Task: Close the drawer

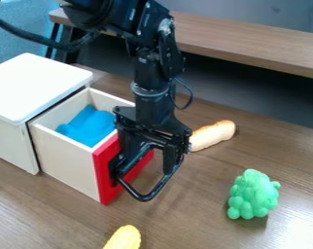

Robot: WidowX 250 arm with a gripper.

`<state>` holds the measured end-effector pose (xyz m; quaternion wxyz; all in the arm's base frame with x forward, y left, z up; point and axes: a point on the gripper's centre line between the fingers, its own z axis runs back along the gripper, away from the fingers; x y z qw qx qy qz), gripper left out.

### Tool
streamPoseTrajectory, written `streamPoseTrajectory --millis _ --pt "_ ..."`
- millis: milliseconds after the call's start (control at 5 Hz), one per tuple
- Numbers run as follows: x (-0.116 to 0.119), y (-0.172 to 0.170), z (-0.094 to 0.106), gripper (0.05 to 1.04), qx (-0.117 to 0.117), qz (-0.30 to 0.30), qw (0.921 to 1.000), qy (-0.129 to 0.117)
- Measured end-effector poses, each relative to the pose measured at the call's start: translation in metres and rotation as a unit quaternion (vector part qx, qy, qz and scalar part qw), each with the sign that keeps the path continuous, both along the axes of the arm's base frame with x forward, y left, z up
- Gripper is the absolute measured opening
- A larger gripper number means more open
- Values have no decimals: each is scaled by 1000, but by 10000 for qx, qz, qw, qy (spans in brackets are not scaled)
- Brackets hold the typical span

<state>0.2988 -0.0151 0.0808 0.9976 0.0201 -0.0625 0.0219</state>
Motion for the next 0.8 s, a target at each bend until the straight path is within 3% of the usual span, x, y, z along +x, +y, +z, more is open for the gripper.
streamPoseTrajectory --millis 400,800 --pt "-2 10 -5 1000 810 -213 9963 214" --pt "-3 25 1 999 1332 -191 9905 281"
